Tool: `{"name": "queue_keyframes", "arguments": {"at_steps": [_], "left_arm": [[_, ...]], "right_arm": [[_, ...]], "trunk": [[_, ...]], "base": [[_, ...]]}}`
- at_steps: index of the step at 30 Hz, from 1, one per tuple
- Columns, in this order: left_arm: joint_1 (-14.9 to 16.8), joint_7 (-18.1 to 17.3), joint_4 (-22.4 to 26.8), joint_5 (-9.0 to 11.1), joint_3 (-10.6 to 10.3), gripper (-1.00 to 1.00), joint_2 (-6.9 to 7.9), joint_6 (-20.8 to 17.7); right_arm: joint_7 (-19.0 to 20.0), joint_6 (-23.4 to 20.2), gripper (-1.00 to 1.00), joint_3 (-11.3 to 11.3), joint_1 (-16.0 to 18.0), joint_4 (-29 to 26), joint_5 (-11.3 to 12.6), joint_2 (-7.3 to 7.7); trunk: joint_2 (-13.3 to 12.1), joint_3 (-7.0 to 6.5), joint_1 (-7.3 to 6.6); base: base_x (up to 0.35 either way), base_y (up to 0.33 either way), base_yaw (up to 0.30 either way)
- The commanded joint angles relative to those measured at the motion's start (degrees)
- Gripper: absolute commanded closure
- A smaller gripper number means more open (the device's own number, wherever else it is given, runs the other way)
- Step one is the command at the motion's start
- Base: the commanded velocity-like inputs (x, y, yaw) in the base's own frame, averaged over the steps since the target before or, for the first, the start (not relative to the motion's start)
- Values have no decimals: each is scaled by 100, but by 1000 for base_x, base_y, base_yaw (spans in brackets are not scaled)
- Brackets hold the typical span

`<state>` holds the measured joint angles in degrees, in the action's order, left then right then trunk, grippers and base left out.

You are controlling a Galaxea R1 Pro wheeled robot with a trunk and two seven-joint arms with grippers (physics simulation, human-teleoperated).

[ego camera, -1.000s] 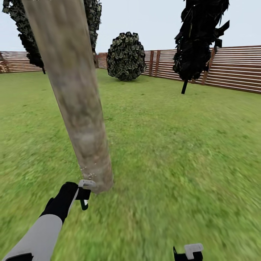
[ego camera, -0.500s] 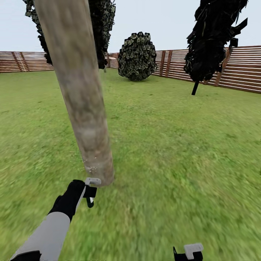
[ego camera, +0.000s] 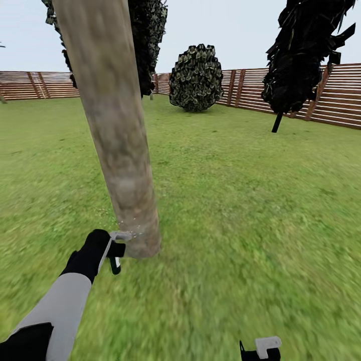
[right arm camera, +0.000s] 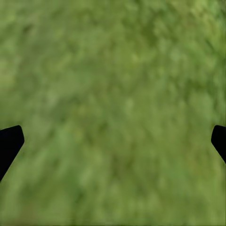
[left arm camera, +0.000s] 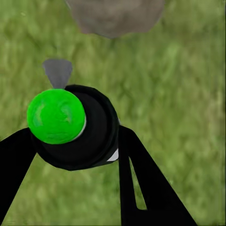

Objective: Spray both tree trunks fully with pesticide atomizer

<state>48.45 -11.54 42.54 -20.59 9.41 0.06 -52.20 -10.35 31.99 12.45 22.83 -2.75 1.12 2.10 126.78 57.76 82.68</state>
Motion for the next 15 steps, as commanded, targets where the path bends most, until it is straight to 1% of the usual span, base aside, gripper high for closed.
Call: {"name": "queue_keyframes", "arguments": {"at_steps": [1,2,4,5,7,9,10,12,13,15], "left_arm": [[38,-32,8,-102,-9,100,-171,-13],[53,-19,8,-107,-54,100,-288,-16],[102,-14,8,-110,-111,100,-384,-21],[144,-14,8,-113,-126,100,-393,-27],[194,-20,20,-123,-128,100,-335,-62],[204,-24,52,-127,-124,100,-224,-107],[206,-31,105,-124,-119,100,-141,-149],[208,-49,318,-116,-116,100,31,-397],[208,-53,376,-114,-116,100,62,-445],[208,-57,418,-112,-123,100,72,-478]], "right_arm": [[-37,8,-100,50,3,2,6,4],[-37,7,-100,53,3,2,4,6],[-37,8,-100,55,3,2,3,8],[-37,9,-100,56,3,2,2,9],[-37,6,-100,54,3,2,2,9],[-37,2,-100,51,3,2,2,9],[-37,1,-100,54,3,2,2,9],[-37,0,-100,50,3,2,2,9],[-37,0,-100,49,3,2,2,9],[-37,0,-100,48,3,2,2,9]], "trunk": [[2,5,-1],[2,5,-1],[2,5,-1],[2,5,-1],[2,5,-1],[2,5,-1],[2,5,-1],[2,5,-1],[2,5,-1],[2,5,-1]], "base": [[0,0,14],[0,0,7],[0,0,4],[0,0,1],[0,0,0],[0,0,0],[0,0,0],[0,0,0],[21,-6,0],[112,-78,0]]}}
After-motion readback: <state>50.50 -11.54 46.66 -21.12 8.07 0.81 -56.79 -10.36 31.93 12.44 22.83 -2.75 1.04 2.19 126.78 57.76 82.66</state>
